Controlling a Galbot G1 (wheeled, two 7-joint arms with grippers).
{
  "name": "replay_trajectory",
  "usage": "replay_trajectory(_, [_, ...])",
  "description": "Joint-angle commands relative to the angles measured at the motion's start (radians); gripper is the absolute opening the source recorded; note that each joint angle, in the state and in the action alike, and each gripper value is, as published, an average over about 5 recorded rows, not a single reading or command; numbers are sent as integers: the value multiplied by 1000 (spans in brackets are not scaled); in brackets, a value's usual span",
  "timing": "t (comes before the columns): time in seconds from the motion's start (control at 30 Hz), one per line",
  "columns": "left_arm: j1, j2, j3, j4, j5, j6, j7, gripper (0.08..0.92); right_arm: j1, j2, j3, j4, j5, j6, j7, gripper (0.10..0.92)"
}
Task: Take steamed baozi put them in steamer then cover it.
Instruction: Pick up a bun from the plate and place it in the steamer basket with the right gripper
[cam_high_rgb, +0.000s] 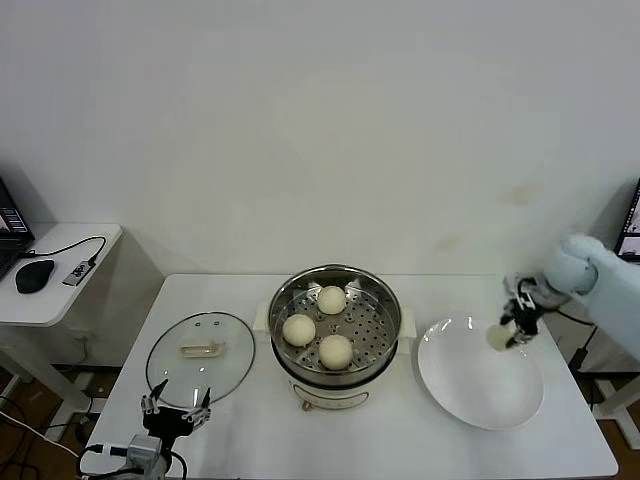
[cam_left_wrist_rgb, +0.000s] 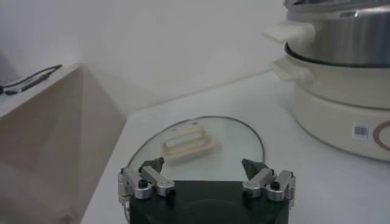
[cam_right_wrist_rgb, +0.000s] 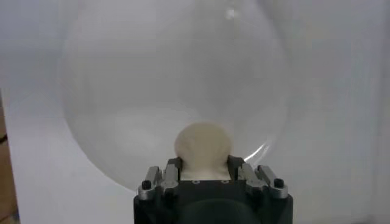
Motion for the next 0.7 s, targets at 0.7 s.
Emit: replay_trajectory(0.7, [-8,1,-8,-47,-7,21,-6,823,422,485,-393,-24,483,-252,26,492])
